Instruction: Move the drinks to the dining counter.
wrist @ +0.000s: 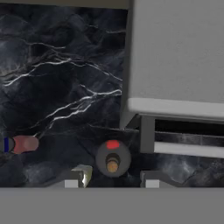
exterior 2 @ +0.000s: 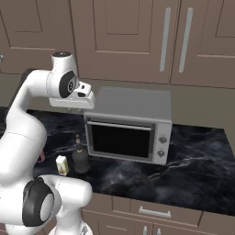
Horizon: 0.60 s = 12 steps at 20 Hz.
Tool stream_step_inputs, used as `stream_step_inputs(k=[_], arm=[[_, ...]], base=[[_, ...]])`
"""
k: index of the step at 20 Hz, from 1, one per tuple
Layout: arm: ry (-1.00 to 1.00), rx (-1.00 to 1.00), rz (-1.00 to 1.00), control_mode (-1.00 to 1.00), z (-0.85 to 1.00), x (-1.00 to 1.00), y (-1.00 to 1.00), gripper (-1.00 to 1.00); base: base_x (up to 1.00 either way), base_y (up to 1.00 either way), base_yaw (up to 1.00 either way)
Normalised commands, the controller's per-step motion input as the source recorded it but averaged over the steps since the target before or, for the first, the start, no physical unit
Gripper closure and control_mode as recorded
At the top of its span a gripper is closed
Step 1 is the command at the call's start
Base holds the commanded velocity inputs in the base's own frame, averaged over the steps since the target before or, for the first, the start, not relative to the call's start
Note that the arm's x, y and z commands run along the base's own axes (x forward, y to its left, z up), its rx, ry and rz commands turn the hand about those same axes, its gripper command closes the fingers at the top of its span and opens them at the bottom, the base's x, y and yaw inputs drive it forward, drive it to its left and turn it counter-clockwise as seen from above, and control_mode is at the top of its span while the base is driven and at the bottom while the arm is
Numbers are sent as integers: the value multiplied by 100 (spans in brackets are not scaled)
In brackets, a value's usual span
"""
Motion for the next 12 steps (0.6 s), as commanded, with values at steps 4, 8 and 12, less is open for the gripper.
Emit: stream_step_inputs(k=[4, 8, 12], arm=[[0, 0, 0, -100, 0, -12, 0, -100], [0, 0, 0, -100, -7, -23, 0, -100], [-4, 0, 0, -100, -27, -28, 0, -100]], base=[[0, 0, 0], [0, 0, 0], [0, 0, 0]])
